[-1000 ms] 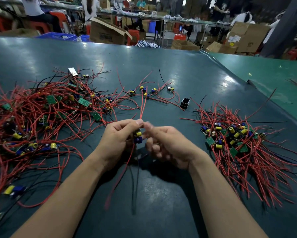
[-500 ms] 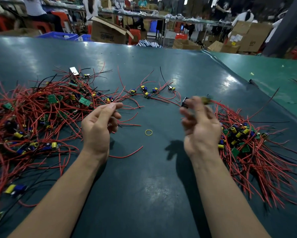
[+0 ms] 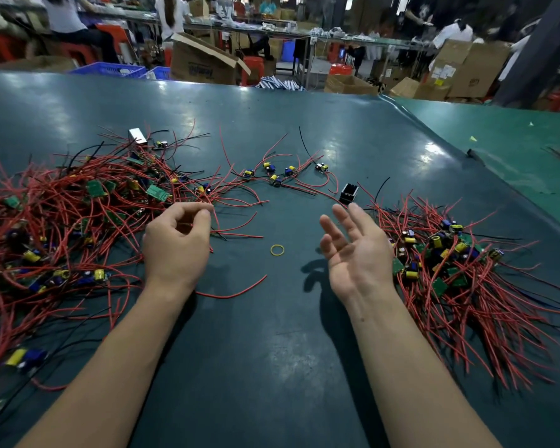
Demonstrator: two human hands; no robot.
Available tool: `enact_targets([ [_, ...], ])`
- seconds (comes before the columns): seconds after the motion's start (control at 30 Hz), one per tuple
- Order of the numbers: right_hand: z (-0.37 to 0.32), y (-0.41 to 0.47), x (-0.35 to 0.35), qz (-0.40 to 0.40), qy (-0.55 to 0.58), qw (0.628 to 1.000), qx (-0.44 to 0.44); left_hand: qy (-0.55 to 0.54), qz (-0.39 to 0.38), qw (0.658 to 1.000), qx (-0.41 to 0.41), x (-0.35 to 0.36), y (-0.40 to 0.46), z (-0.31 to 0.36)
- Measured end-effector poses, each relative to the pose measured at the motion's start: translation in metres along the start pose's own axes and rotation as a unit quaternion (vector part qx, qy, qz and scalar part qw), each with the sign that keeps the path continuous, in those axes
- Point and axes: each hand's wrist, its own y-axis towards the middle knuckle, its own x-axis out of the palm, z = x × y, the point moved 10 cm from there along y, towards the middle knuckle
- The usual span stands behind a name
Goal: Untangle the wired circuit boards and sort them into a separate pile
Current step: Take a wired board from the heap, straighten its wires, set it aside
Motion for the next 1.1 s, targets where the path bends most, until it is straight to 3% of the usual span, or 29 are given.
enact_targets([
  [0.07,0.004,-0.001,0.004,-0.012,-0.02,1.0,0.004,0.115,0.007,0.993,0.024,-0.006,0.003,0.001],
  [0.13,0.006,-0.001,0.008,-0.028,-0.048,0.998,0.008,0.257,0.035,0.964,0.063,-0.014,0.005,0.005],
  [0.27,0.009,-0.003,0.011,-0.037,-0.072,0.997,0.006,0.32,0.136,0.935,0.074,-0.048,0.011,0.009],
  [0.33,0.01,-0.003,0.011,-0.036,-0.074,0.997,0.005,0.348,0.154,0.924,0.032,-0.063,0.017,0.0],
  [0.47,0.011,-0.003,0.012,-0.043,-0.081,0.996,0.007,0.429,0.071,0.897,-0.078,-0.064,0.025,-0.033],
  [0.67,0.014,-0.003,0.013,-0.054,-0.086,0.995,0.017,0.395,0.082,0.913,-0.065,-0.063,0.03,-0.035],
  [0.83,0.016,-0.005,0.016,-0.069,-0.09,0.993,0.024,0.264,0.137,0.953,-0.06,-0.069,0.029,-0.031],
  [1.0,0.018,-0.005,0.017,-0.076,-0.106,0.991,0.03,0.335,0.089,0.938,-0.024,-0.053,0.027,-0.026],
  [1.1,0.02,-0.006,0.02,-0.088,-0.137,0.986,0.034,0.326,0.133,0.934,0.056,-0.052,0.019,-0.004],
])
